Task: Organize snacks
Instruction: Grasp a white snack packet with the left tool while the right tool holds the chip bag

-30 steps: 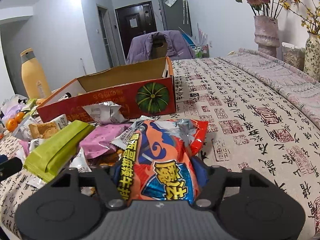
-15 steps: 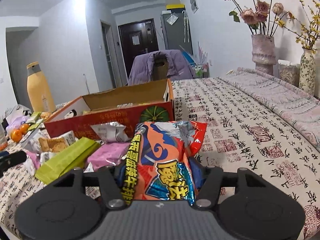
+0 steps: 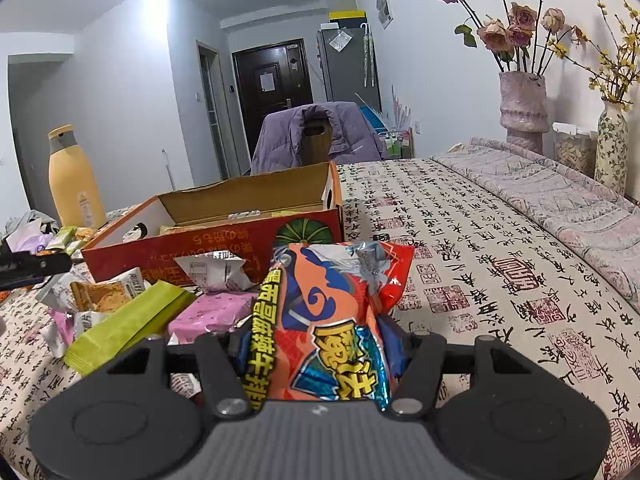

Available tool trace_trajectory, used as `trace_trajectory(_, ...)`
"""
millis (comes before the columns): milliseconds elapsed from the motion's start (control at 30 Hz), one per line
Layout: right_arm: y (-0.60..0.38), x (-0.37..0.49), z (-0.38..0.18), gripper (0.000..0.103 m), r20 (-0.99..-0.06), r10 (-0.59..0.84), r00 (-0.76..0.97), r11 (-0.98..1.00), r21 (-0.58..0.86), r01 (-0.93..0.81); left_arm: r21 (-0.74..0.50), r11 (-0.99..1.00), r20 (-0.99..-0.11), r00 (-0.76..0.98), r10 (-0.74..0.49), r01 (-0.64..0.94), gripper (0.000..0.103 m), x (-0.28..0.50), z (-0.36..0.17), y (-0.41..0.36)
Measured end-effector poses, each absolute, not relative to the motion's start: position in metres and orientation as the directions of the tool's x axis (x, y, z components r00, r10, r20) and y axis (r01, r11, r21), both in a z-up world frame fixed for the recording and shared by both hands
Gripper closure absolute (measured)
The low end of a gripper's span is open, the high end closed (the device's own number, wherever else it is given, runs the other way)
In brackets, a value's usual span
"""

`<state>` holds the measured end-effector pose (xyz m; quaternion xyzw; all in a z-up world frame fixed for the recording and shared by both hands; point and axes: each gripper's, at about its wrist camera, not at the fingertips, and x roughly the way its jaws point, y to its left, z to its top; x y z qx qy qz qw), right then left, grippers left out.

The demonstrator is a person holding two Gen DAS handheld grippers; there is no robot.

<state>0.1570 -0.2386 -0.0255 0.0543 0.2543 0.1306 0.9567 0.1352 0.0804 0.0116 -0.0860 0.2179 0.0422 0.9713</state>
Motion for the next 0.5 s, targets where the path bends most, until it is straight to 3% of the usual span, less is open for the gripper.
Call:
trace_trajectory(100, -0.238, 0.159, -0.026, 0.044, -0.476, 0.276, 0.835, 0.960, 0.171, -0.220, -0.188, 0.976, -0.471, 0.882, 0.004, -0.105, 0.055, 0.145, 0.006, 0.085)
trace_trajectory(167, -0.238, 0.159, -0.027, 0.044, -0.477, 0.276, 0.834, 0.960, 0.171, -0.220, -0.220, 0.970, -0.486, 0.874, -0.020, -0.101, 0.060, 0.147, 0.001, 0.088)
trace_trajectory(500, -0.233, 0.161, -0.027, 0.044, -0.481, 0.288, 0.828, 0.957, 0.168, -0.236, -0.260, 0.964, -0.479, 0.874, -0.079, -0.055, 0.063, 0.133, -0.006, 0.082)
